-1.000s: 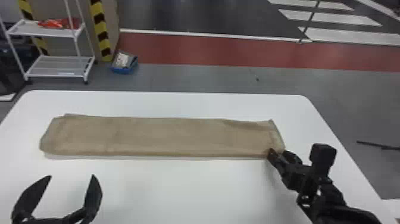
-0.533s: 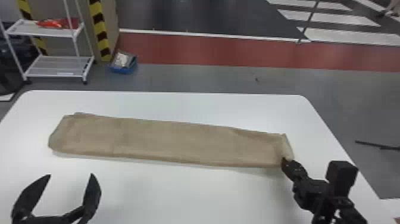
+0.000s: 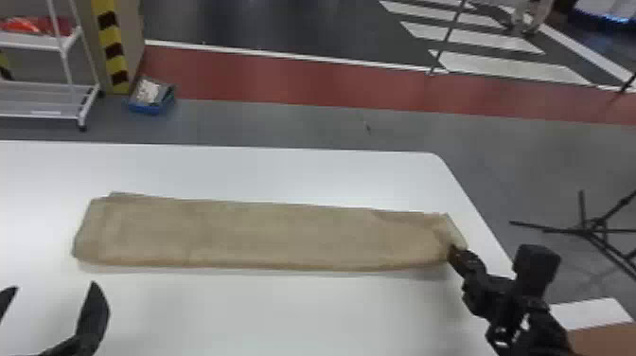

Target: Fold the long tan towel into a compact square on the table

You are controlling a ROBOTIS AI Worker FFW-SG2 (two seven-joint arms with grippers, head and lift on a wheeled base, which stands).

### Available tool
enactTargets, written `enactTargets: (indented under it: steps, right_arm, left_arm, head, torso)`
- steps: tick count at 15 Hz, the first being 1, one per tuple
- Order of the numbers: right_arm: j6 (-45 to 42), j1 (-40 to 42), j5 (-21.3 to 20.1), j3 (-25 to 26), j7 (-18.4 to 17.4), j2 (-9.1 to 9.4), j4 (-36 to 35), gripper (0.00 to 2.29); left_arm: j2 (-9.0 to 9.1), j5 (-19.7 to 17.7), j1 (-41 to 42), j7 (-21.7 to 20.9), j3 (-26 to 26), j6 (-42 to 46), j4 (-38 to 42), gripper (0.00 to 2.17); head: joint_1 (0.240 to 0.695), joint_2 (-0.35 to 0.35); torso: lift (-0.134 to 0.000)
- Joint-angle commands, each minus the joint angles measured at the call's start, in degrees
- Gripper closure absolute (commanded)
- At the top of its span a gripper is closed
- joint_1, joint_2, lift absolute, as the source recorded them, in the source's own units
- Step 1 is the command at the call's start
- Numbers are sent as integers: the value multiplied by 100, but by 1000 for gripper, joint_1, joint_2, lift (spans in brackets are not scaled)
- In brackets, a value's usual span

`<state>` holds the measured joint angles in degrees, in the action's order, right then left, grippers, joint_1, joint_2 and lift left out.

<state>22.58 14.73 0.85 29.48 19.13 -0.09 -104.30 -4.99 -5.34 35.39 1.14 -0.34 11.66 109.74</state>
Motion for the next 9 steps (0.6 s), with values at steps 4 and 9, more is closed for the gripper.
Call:
enactTargets:
  steps: [4, 9]
  right_arm:
    - [-557, 372, 205, -21, 179, 14, -178, 2]
    - [-1559, 829, 380, 110, 152, 14, -565, 63]
  left_arm:
    - [33, -160, -112, -176, 95, -19, 3, 83]
    - [191, -600, -586, -615, 403, -1303, 241, 144]
  head:
    - [695, -258]
    - [695, -267]
  torso:
    - [-113]
    - [-113]
